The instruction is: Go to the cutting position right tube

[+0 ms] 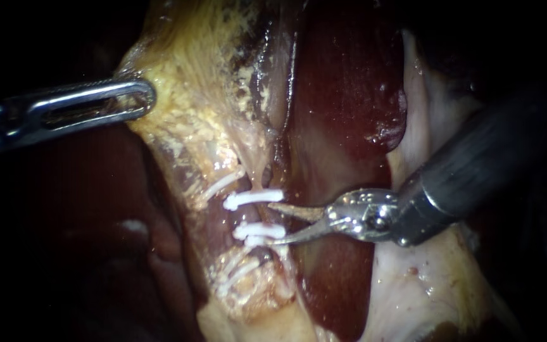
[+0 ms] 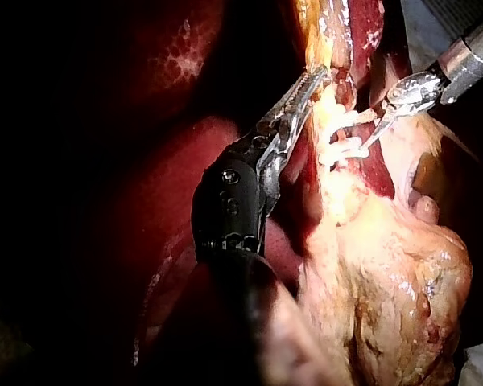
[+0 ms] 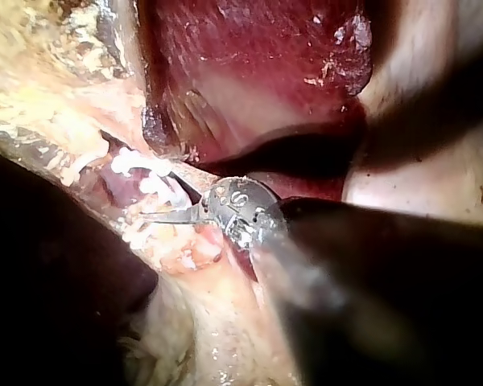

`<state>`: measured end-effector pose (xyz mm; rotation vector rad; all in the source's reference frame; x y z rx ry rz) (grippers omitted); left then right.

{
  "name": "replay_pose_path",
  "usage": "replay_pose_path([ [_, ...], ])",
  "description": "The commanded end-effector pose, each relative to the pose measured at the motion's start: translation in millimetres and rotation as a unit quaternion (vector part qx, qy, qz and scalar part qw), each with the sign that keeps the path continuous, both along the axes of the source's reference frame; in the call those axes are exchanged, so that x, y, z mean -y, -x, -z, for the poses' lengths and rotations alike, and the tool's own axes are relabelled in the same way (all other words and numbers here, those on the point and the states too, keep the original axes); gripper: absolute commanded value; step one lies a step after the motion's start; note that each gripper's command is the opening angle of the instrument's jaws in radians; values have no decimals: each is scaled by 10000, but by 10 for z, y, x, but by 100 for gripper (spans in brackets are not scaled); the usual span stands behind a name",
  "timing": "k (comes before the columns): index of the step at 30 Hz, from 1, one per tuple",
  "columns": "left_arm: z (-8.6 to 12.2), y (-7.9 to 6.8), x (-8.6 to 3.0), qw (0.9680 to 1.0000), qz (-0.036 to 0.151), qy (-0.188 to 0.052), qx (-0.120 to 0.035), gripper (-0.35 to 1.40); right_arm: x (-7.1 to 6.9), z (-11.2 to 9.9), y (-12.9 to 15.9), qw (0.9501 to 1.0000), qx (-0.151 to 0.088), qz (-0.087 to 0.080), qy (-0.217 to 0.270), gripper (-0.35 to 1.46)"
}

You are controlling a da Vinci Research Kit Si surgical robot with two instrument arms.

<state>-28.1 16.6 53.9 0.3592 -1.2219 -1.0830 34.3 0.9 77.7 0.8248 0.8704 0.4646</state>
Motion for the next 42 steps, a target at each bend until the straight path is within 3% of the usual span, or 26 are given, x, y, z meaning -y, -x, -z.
replay_pose_path([
  [1,1,0,0,10000,3,2,-5,-35,-1,-2,-2,10000,26,-14,-18,135],
  [6,2,0,1,10000,5,2,-6,-35,-3,-7,-13,10000,19,40,-86,135],
  [16,1,1,1,10000,7,4,-8,-35,-3,-12,-33,9989,-175,375,-226,129],
  [21,-1,1,1,10000,5,6,-7,-35,-2,-11,-33,9982,-250,464,-277,124],
  [31,-4,-1,0,10000,0,9,-4,-35,-2,-11,-43,9977,-417,419,-346,115],
  [42,-5,0,0,10000,4,11,-7,-35,-2,-12,-48,9974,-443,462,-344,112],
])
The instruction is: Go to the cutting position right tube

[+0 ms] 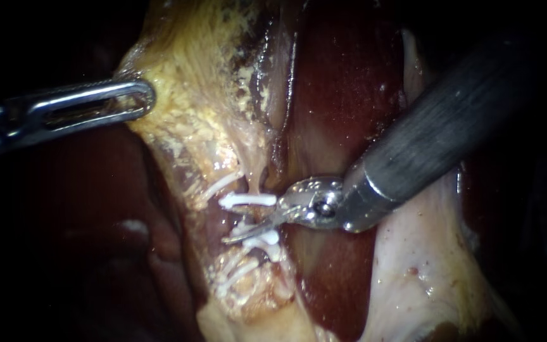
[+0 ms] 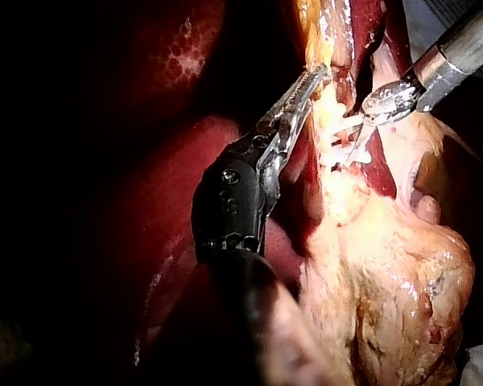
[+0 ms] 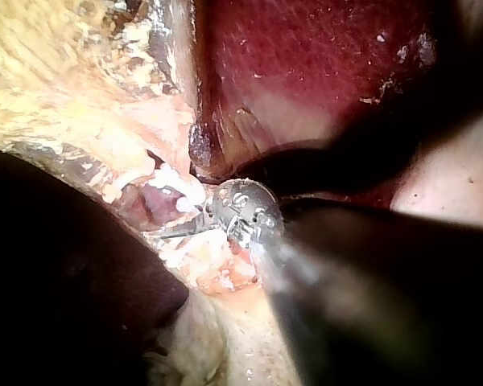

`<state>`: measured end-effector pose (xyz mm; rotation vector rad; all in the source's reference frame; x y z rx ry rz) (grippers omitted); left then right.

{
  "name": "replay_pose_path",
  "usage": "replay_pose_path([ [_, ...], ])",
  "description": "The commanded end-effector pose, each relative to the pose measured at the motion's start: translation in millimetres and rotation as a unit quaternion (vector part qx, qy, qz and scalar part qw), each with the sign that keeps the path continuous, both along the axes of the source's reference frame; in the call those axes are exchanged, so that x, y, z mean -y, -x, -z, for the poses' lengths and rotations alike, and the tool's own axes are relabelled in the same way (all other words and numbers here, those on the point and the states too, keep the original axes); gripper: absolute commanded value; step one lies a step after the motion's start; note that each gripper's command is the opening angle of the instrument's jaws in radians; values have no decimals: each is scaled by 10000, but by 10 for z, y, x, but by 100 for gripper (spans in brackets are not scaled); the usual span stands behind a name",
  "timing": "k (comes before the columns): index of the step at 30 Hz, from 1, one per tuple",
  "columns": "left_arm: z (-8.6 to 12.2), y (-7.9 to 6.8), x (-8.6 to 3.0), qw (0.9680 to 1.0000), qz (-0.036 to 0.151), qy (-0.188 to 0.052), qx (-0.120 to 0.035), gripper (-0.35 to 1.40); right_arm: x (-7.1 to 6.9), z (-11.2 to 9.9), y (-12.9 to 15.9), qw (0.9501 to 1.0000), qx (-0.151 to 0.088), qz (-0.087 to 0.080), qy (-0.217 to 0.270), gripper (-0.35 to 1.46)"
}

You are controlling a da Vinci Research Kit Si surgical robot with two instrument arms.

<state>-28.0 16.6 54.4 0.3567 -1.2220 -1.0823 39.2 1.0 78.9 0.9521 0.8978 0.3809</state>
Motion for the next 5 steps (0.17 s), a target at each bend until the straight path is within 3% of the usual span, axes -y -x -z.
replay_pose_path([
  [1,0,0,0,10000,1,2,-1,-35,-1,0,0,10000,2,-2,6,112],
  [5,0,0,0,10000,1,2,-2,-35,-1,0,0,10000,0,1,6,112],
])
